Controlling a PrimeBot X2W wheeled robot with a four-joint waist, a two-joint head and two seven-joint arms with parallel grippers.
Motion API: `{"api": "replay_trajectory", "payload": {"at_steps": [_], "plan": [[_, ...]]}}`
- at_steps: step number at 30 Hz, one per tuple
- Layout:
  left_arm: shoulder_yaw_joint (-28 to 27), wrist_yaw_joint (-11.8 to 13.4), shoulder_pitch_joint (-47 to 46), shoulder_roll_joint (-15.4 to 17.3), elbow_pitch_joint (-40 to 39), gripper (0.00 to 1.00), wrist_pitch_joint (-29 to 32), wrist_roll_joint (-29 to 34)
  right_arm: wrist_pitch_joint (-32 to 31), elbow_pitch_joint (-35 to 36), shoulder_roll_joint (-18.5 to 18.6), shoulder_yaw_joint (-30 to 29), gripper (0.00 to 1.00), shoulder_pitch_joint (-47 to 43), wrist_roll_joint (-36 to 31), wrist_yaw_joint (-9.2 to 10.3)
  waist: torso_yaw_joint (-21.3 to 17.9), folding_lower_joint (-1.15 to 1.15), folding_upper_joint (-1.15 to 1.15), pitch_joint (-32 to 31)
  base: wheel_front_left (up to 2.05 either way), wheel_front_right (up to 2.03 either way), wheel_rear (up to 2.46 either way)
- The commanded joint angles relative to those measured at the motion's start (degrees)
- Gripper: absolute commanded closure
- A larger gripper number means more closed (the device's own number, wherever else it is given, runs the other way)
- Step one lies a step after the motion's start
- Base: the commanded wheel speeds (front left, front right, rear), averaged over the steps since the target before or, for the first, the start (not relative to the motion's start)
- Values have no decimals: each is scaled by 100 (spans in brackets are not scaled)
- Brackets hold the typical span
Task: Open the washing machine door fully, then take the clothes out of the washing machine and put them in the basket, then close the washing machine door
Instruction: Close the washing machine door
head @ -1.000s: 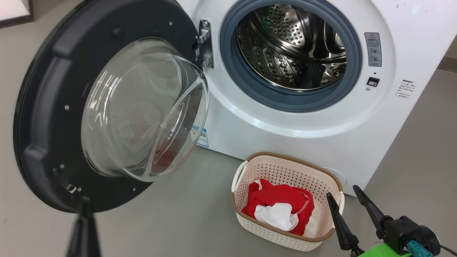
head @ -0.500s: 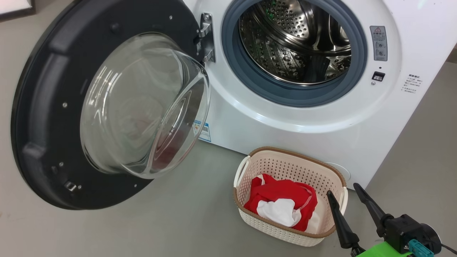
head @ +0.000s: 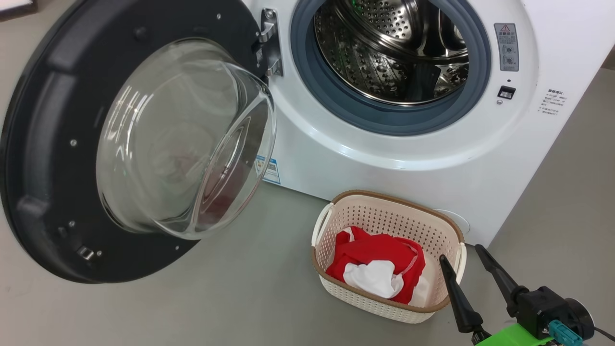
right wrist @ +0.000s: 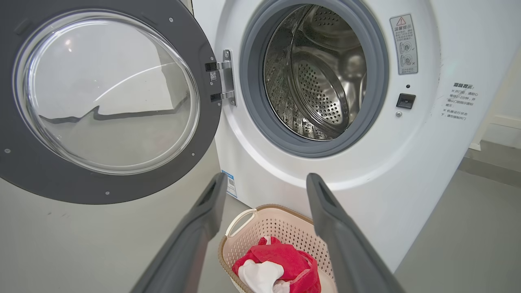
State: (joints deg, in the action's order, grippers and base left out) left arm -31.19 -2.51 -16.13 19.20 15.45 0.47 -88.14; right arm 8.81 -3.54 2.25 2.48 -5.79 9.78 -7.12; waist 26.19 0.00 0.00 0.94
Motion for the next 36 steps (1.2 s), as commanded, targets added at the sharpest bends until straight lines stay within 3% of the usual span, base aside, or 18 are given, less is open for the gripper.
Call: {"api": "replay_trajectory", "payload": {"at_steps": [1, 8, 27, 36], "plan": [[11, 19, -273, 394, 90, 100, 236, -10, 2, 188, 63, 118, 0, 216, -76, -36, -23, 0, 0, 32, 0, 0, 0], [603, 43, -534, 504, 723, 100, 962, 1, -59, 268, 63, 137, 0, 254, -119, -36, -93, 0, 0, 156, 0, 0, 0], [901, -161, -599, 426, 1233, 100, 1544, -123, -57, 298, 63, 117, 0, 321, -119, -36, -217, 0, 0, 292, 0, 0, 0], [887, -291, -383, 434, 1017, 100, 2140, -450, -39, 300, 63, 132, 0, 392, -149, -36, -288, 0, 0, 304, 0, 0, 0]]}}
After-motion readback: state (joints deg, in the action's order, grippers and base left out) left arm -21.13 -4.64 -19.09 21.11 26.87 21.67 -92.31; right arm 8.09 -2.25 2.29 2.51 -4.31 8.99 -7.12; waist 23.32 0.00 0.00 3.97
